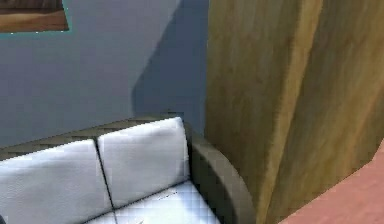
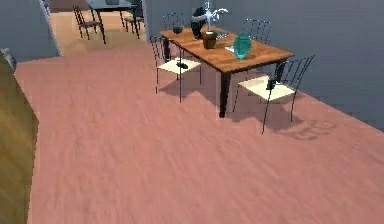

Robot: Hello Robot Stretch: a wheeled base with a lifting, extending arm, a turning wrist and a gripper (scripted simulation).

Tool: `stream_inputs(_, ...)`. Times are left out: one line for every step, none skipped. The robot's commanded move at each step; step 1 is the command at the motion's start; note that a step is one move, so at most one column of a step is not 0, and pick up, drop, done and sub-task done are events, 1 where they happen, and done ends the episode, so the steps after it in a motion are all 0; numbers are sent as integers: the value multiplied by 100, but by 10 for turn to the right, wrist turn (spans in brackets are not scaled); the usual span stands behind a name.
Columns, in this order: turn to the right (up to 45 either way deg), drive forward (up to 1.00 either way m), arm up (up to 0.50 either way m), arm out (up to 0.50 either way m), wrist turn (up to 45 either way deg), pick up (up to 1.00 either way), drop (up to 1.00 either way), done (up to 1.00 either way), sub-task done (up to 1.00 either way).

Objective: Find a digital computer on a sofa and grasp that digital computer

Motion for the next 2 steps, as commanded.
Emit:
stream_inputs(420, 0, 0, 0, 0, 0, 0, 0, 0)
stream_inputs(0, 25, 0, 0, 0, 0, 0, 0, 0)
